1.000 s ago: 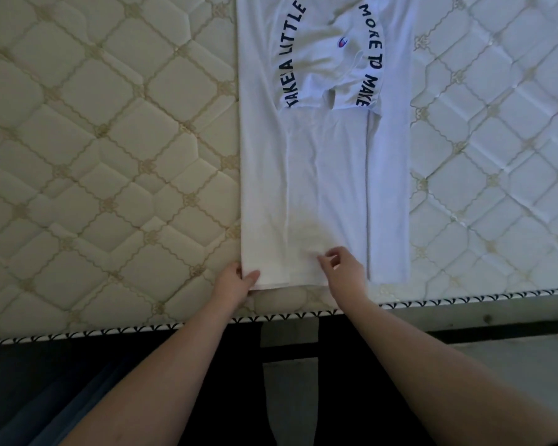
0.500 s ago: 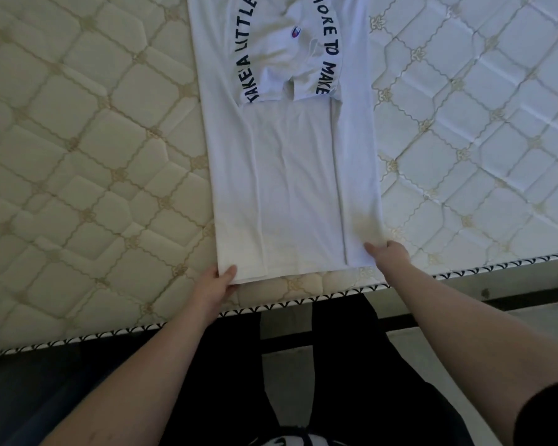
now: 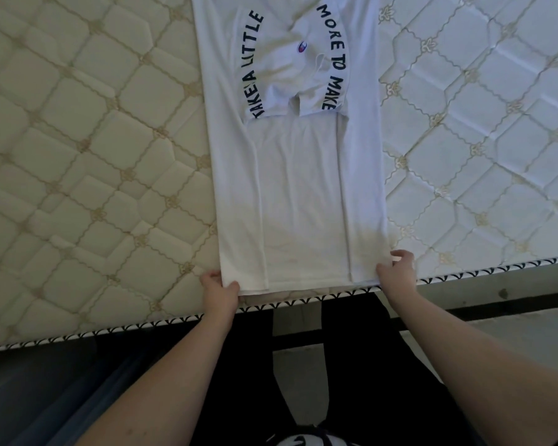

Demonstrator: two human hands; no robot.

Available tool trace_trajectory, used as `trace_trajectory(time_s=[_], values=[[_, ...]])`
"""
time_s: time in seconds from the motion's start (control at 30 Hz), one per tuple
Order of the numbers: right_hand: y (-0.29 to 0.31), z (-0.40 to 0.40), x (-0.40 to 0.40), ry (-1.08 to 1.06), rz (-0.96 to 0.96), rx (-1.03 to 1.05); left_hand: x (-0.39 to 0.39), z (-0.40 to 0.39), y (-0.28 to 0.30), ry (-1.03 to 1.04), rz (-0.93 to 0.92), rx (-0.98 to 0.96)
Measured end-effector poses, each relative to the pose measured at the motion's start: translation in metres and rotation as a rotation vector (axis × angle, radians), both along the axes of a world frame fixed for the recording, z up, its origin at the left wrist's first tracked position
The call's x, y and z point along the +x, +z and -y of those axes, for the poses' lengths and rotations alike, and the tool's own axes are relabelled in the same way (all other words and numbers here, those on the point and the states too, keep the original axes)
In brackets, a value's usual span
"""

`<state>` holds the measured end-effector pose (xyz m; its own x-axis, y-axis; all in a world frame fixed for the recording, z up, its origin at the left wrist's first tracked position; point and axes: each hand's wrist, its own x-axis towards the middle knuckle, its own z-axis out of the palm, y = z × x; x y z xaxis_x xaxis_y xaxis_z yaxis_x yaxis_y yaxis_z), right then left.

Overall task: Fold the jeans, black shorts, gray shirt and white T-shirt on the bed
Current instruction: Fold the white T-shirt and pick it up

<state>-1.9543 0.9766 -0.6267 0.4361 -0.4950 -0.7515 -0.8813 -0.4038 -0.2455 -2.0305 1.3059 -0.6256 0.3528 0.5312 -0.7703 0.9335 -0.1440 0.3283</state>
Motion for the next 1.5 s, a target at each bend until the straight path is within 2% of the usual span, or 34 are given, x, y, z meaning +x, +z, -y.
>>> trace_trajectory(time_s=[0.07,0.13,0.27,0.33,0.4,0.47,0.53,0.67,0.73,0.8,0.87,0.97,1.13,1.23,1.33,1.43,1.5], values=[[0.011,-0.001,-0.005,0.015,0.100,0.020,-0.004,0.000,0.011,-0.002,0.098,0.057],[0.024,0.001,-0.008,0.118,0.146,0.030,-0.007,-0.003,0.019,-0.098,0.130,0.049],[0.041,0.007,-0.014,0.556,0.144,0.099,-0.010,-0.017,0.035,-0.428,0.072,-0.095],[0.049,0.009,-0.019,0.748,0.122,0.106,-0.008,-0.021,0.042,-0.600,0.049,-0.102],[0.055,0.009,-0.023,0.887,0.129,0.038,-0.007,-0.020,0.047,-0.758,0.034,-0.010],[0.059,0.010,-0.025,1.005,0.204,-0.064,-0.005,-0.016,0.052,-0.822,0.059,0.144],[0.064,0.013,-0.023,1.065,0.296,-0.135,-0.003,-0.013,0.058,-0.805,0.110,0.261],[0.074,0.020,-0.005,1.055,0.482,-0.180,0.010,-0.015,0.067,-0.783,0.204,0.392],[0.081,0.022,0.002,1.043,0.579,-0.215,0.015,-0.018,0.074,-0.883,0.282,0.475],[0.093,0.023,0.004,1.068,0.648,-0.230,0.018,-0.024,0.082,-1.075,0.461,0.520],[0.107,0.025,0.005,1.145,0.678,-0.209,0.020,-0.032,0.089,-1.267,0.594,0.455],[0.127,0.025,0.006,1.268,0.736,-0.128,0.020,-0.044,0.106,-1.442,0.578,0.321],[0.162,0.023,-0.010,1.365,0.793,-0.044,0.002,-0.052,0.148,-1.428,0.449,0.252],[0.180,0.025,-0.036,1.323,0.689,0.049,-0.020,-0.051,0.161,-1.372,0.208,0.081],[0.194,0.033,-0.063,1.332,0.582,0.128,-0.041,-0.049,0.175,-1.464,0.101,-0.044],[0.201,0.038,-0.067,1.281,0.516,0.120,-0.039,-0.051,0.187,-1.435,0.111,-0.108],[0.202,0.034,-0.056,1.251,0.595,0.088,-0.024,-0.055,0.188,-1.390,0.128,-0.141]])
